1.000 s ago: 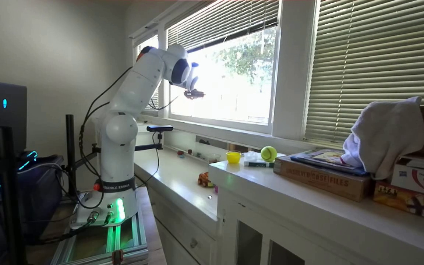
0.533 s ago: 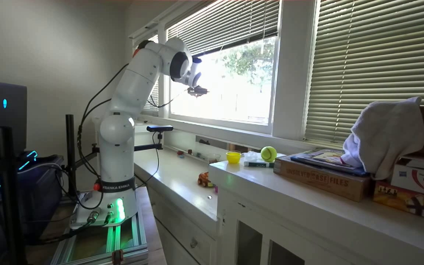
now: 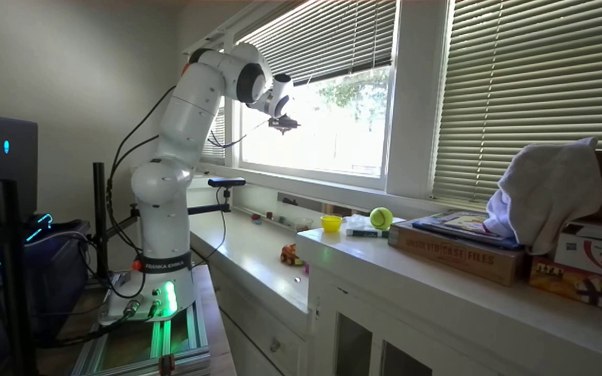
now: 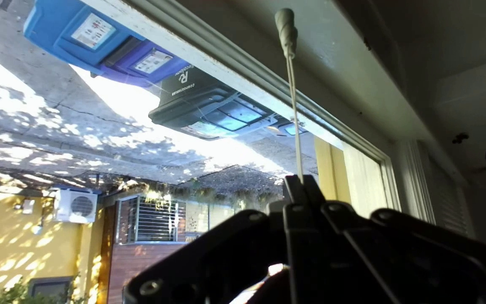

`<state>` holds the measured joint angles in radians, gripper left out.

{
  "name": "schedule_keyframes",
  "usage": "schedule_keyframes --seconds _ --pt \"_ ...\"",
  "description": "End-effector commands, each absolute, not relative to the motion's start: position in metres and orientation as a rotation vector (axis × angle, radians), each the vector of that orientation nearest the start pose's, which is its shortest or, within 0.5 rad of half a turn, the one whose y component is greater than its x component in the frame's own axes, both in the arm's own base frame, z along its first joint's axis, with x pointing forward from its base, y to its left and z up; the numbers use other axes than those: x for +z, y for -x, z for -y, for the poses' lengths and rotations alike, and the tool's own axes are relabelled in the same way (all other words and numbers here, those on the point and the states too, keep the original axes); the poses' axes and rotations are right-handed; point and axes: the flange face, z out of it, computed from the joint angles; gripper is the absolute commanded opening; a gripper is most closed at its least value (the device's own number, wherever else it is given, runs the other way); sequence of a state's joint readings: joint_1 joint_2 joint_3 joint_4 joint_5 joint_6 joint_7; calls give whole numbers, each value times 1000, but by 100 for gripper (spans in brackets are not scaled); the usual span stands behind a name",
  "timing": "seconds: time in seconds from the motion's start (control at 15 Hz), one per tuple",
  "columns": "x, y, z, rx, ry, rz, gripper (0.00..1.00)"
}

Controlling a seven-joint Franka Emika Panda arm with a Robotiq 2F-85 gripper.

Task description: Close the blinds of the window

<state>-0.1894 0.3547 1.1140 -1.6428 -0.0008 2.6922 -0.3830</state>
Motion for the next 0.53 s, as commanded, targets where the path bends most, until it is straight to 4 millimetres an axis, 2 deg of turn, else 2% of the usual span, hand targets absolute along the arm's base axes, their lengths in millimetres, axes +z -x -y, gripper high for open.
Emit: schedule_keyframes --seconds 0.0,0.33,0.47 --pt "619 -474 -444 -1034 2075 1281 0" --pt "639 -477 -416 -1049 2099 1197 0" --pt "641 -480 -405 -1055 2116 1178 0"
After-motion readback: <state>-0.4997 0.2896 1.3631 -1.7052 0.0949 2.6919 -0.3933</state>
